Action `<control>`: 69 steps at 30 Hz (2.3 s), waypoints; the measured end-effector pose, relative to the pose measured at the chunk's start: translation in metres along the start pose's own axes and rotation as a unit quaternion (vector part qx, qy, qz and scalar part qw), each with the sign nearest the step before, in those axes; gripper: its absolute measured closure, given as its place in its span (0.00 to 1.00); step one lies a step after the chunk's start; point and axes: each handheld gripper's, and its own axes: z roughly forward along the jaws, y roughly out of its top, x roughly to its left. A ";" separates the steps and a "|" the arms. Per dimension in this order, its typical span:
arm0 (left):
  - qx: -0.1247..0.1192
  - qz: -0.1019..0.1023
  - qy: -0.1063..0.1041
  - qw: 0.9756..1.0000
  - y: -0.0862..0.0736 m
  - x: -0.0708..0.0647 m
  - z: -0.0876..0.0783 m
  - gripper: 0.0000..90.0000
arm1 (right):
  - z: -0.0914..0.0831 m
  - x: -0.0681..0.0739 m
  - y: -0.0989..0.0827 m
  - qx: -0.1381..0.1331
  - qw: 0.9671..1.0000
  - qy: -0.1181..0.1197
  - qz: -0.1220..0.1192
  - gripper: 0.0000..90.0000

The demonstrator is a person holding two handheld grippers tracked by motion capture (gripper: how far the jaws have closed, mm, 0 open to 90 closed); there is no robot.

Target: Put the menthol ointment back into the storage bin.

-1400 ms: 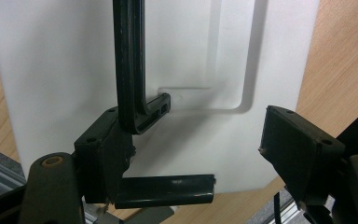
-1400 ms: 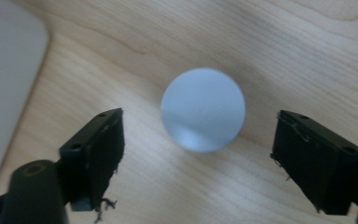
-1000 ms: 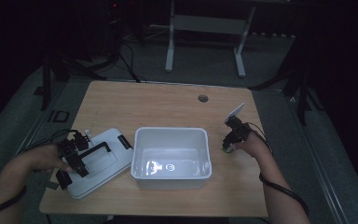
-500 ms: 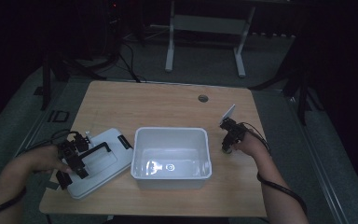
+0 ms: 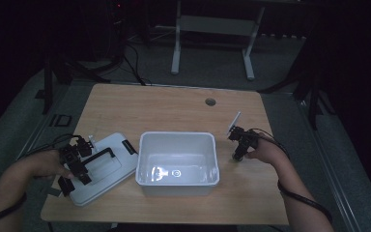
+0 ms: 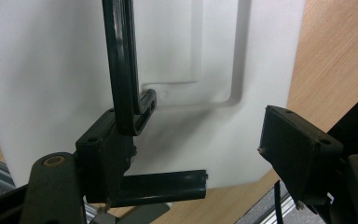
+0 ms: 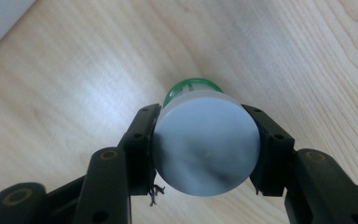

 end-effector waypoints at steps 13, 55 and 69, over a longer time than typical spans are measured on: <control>0.004 0.007 0.005 1.000 0.001 -0.002 0.000 0.28 | -0.021 0.027 -0.021 0.002 0.997 -0.001 -0.082 0.56; 0.004 0.002 0.013 1.000 0.000 -0.002 -0.002 0.28 | -0.131 0.099 -0.023 -0.036 0.969 -0.006 -0.245 0.56; 0.005 0.006 0.019 1.000 -0.002 -0.002 -0.003 0.28 | -0.151 0.126 0.010 -0.059 0.957 0.001 -0.283 0.56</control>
